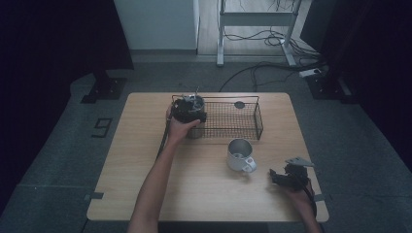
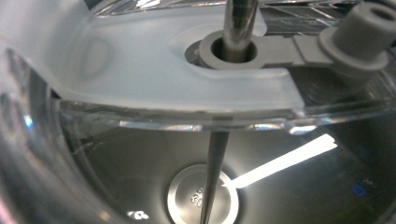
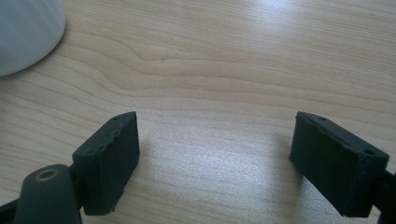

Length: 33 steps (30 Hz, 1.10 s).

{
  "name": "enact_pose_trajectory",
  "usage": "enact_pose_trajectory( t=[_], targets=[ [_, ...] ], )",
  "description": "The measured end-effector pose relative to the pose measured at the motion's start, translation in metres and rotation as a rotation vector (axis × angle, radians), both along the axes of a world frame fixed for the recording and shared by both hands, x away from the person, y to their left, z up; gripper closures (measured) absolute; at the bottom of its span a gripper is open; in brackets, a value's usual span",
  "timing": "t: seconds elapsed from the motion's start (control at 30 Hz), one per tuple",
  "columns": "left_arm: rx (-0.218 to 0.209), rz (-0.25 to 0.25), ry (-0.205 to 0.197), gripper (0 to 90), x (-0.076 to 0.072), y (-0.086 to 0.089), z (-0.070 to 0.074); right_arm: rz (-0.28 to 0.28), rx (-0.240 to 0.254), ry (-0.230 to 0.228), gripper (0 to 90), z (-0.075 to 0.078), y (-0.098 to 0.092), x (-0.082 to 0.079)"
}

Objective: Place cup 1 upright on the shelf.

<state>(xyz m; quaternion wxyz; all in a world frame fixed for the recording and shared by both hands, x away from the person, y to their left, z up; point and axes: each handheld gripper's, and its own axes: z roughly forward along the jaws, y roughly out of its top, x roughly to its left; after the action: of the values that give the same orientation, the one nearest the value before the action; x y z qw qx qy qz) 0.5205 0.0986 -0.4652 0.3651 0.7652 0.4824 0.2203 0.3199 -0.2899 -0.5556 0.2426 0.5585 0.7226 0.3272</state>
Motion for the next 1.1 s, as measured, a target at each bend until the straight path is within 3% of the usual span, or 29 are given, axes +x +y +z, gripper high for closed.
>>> enact_pose_trajectory(
  t=[0.4, 0.47, 0.63, 1.1],
  targets=[
    [0.003, 0.006, -0.004, 3.9, -0.003, 0.001, -0.001, 0.000, 0.000, 0.000, 15.1, 0.000, 0.000, 0.000],
    [0.006, 0.015, -0.021, 3.4, -0.005, 0.002, 0.000, 0.000, 0.000, 0.000, 15.1, 0.000, 0.000, 0.000],
    [-0.028, 0.018, -0.071, 2.1, -0.011, 0.005, 0.011, 0.000, 0.001, 0.000, 15.1, 0.000, 0.000, 0.000],
    [-0.074, -0.020, -0.116, 1.8, -0.039, 0.018, 0.038, -0.001, -0.002, 0.001, 15.1, 0.000, 0.000, 0.000]
  ],
)
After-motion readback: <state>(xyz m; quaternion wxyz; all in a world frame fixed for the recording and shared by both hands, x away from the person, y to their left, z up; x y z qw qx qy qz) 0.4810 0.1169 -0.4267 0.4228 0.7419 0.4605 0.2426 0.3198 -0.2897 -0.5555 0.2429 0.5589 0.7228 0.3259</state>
